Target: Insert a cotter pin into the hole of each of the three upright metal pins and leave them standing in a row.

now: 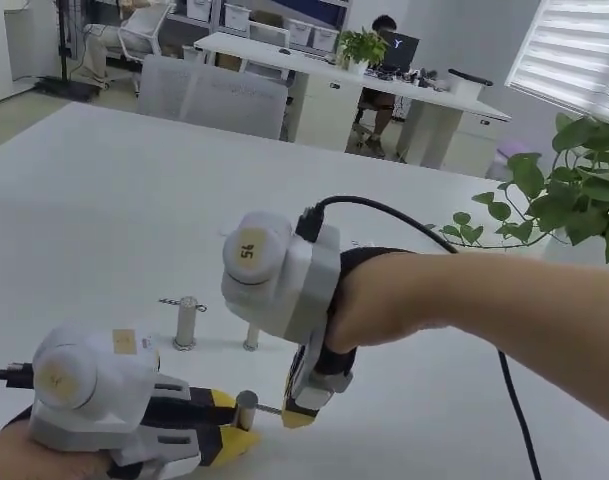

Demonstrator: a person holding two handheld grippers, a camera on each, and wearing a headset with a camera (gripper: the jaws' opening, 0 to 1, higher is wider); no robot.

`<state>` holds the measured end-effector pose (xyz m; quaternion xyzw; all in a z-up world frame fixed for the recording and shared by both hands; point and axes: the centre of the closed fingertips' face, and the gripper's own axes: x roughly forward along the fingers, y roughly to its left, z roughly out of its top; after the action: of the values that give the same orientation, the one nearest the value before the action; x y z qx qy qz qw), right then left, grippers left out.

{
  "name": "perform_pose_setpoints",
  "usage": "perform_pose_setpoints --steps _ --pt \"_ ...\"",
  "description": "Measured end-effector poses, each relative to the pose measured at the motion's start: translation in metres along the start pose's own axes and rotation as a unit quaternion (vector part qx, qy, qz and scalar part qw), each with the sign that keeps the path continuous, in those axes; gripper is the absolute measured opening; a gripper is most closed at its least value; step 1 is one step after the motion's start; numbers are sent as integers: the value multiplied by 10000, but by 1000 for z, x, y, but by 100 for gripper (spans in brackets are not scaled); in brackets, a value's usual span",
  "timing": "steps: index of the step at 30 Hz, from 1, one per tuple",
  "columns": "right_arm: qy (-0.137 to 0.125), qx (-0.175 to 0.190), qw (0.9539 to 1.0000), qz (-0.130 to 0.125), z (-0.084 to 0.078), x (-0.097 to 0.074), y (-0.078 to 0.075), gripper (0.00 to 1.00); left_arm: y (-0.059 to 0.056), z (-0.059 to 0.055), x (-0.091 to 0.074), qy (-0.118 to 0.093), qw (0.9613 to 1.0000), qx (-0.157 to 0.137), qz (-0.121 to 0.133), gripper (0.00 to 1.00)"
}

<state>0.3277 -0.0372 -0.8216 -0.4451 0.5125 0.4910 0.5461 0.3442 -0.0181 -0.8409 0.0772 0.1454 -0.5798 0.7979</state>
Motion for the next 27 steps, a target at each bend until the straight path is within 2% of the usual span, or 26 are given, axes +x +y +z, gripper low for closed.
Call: perform_pose_setpoints --steps 7,13,27 --pt "14 186 9998 -28 -1 0 -2 3 0 1 0 22 10000 -10 56 11" --pt "21 145 9999 -37 -1 0 -2 3 0 1 0 23 9999 0 102 11" --pt "-118 17 9999 -61 10 1 -2 3 -1 0 0 50 9999 27 135 11"
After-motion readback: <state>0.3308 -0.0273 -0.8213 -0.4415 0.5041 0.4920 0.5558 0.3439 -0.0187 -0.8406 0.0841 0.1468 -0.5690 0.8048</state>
